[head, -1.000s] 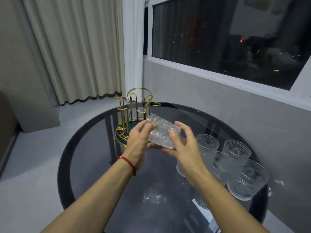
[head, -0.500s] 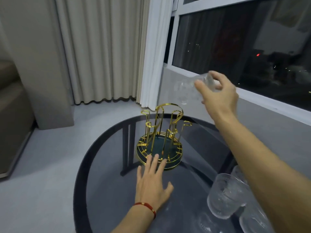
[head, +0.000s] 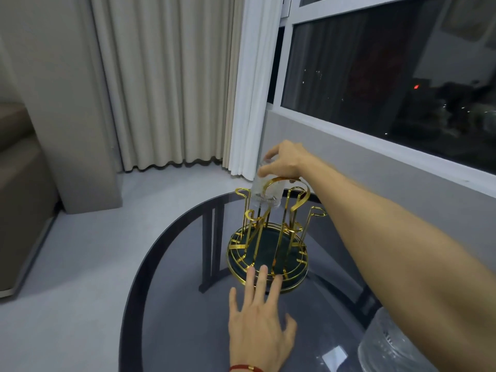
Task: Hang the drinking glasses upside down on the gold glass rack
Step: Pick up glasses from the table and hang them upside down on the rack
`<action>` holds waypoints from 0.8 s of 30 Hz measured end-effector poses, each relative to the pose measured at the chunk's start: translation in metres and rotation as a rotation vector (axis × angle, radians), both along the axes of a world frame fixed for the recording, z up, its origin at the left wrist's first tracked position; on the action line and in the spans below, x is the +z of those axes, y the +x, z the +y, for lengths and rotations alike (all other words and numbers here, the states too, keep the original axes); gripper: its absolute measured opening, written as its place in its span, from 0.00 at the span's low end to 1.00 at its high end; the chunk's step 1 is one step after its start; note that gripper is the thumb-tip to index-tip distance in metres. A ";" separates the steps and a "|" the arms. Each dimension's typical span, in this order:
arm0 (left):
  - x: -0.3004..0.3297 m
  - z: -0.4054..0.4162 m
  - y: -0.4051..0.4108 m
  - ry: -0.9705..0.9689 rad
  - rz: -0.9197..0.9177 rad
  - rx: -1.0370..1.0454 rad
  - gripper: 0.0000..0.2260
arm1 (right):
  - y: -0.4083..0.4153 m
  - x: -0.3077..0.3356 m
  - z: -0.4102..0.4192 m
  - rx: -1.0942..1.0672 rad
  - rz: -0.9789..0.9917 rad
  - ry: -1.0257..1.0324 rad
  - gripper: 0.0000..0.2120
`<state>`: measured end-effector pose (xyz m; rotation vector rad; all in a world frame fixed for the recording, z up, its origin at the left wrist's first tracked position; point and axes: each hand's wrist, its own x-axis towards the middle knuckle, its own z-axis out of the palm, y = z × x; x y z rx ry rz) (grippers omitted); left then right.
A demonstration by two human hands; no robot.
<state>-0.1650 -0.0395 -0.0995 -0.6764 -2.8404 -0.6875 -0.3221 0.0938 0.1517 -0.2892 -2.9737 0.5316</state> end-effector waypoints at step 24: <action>0.002 -0.003 0.001 -0.038 0.014 0.003 0.33 | 0.025 -0.018 0.032 0.015 0.169 -0.346 0.20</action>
